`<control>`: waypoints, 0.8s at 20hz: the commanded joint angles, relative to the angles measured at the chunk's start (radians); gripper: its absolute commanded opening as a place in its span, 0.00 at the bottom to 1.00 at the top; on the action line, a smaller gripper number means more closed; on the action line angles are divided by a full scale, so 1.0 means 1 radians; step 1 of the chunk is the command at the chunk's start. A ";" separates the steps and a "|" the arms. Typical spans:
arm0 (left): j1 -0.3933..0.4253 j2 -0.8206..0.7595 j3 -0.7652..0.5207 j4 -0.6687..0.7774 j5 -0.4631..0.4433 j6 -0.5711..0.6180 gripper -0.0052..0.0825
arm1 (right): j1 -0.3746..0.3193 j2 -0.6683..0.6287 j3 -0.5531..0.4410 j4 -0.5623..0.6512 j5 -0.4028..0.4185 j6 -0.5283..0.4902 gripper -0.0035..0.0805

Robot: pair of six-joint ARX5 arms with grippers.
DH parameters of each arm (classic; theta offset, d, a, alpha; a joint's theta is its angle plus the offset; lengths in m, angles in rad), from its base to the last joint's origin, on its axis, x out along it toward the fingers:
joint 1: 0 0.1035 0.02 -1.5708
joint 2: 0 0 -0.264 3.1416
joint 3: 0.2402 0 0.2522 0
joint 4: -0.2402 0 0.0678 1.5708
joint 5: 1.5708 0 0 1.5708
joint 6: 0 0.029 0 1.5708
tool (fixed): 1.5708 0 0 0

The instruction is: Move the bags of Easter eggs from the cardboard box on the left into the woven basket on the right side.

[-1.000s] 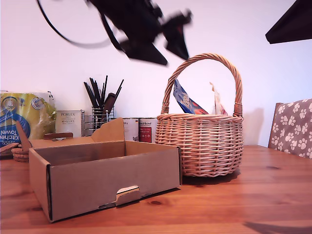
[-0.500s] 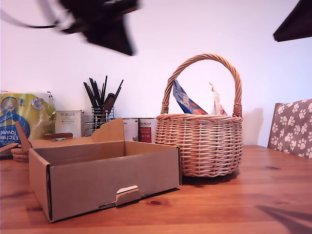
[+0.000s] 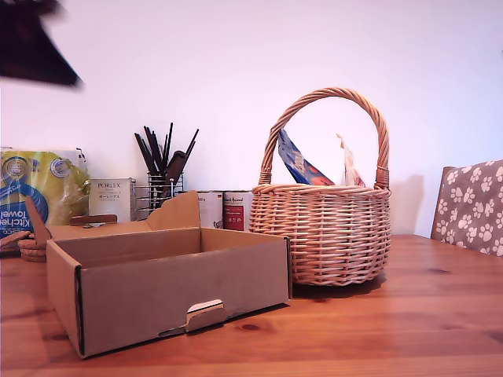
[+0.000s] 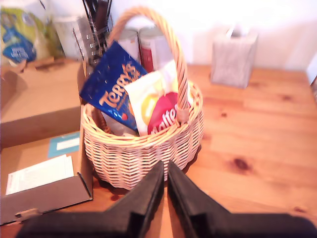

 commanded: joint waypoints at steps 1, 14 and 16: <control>0.005 -0.098 -0.048 -0.038 -0.002 -0.021 0.04 | 0.003 -0.046 0.009 -0.019 0.000 -0.010 0.03; 0.001 -0.461 -0.056 -0.391 -0.032 -0.024 0.04 | 0.003 -0.164 0.010 -0.110 -0.002 -0.005 0.03; 0.001 -0.456 -0.056 -0.428 -0.033 -0.024 0.04 | 0.003 -0.164 0.010 -0.154 -0.002 -0.005 0.03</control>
